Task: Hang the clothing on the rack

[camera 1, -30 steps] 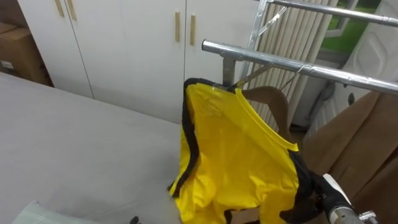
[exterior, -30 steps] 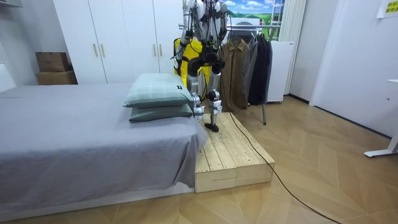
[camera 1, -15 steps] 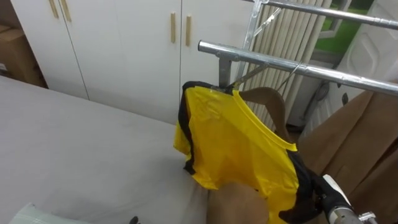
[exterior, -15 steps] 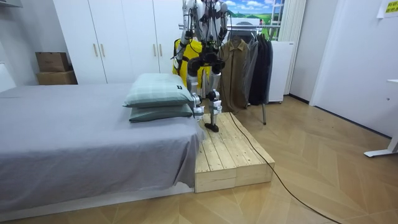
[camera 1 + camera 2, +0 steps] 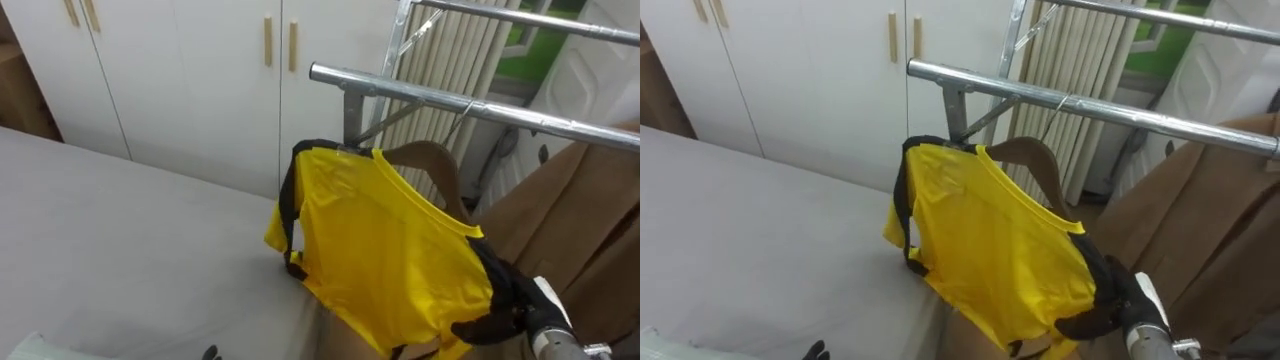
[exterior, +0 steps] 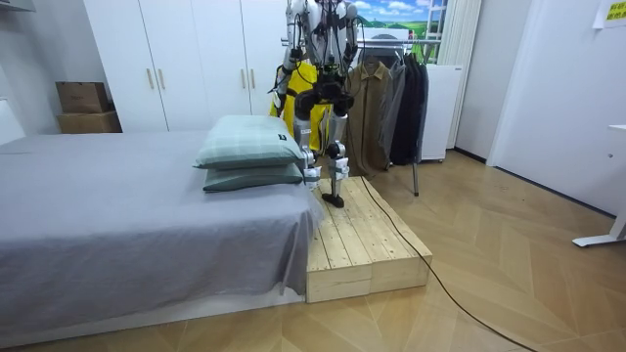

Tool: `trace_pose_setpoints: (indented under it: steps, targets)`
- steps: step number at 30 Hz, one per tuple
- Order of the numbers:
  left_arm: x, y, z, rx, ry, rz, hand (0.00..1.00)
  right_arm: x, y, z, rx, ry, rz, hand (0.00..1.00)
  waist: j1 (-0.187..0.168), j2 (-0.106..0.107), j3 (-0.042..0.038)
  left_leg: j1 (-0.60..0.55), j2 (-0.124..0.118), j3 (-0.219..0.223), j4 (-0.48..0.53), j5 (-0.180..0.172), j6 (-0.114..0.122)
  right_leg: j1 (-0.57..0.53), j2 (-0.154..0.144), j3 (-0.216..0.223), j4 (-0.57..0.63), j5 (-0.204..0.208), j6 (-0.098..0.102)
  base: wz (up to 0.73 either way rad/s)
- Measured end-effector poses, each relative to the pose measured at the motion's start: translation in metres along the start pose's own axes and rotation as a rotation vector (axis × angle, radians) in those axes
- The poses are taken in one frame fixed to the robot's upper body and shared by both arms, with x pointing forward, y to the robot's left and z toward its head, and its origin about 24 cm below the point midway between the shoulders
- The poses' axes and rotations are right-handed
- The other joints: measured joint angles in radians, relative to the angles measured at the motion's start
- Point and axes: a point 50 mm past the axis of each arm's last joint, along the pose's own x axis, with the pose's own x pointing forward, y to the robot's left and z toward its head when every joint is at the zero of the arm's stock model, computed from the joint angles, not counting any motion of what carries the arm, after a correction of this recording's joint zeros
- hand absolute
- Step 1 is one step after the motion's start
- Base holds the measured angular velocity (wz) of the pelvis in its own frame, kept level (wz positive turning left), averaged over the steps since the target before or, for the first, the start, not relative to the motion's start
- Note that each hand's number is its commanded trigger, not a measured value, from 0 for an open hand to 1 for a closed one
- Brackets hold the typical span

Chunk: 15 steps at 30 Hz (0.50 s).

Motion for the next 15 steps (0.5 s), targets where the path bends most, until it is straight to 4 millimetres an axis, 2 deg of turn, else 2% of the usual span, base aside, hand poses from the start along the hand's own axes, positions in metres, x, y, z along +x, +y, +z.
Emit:
trace_pose_setpoints:
  steps: [4, 6, 15]
  targets:
    - [0.000, 0.000, 0.001, -0.007, -0.005, 0.003, 0.00, 0.000, -0.004, 0.021, 0.011, -0.090, -0.047, 0.00, -0.012, 0.011, -0.0023, 0.000, 0.001, 0.003, 0.000, 0.000, 0.000, -0.001, 0.001, 0.001, 0.000, 0.000, -0.001, -0.01]
    - [0.000, 0.000, 0.001, -0.012, -0.009, 0.011, 0.00, 0.000, -0.007, 0.029, 0.010, -0.125, -0.084, 0.00, -0.029, 0.019, -0.0071, 0.000, 0.001, 0.004, 0.000, 0.000, 0.000, 0.000, 0.000, -0.001, 0.002, 0.000, -0.001, 0.02]
    - [-0.001, 0.002, -0.001, -0.011, -0.005, 0.027, 0.00, -0.002, -0.013, 0.047, 0.026, -0.200, -0.165, 0.00, -0.056, 0.021, -0.0071, 0.000, 0.001, 0.009, 0.000, 0.000, 0.000, -0.003, 0.002, 0.005, 0.004, -0.001, -0.001, 0.00]
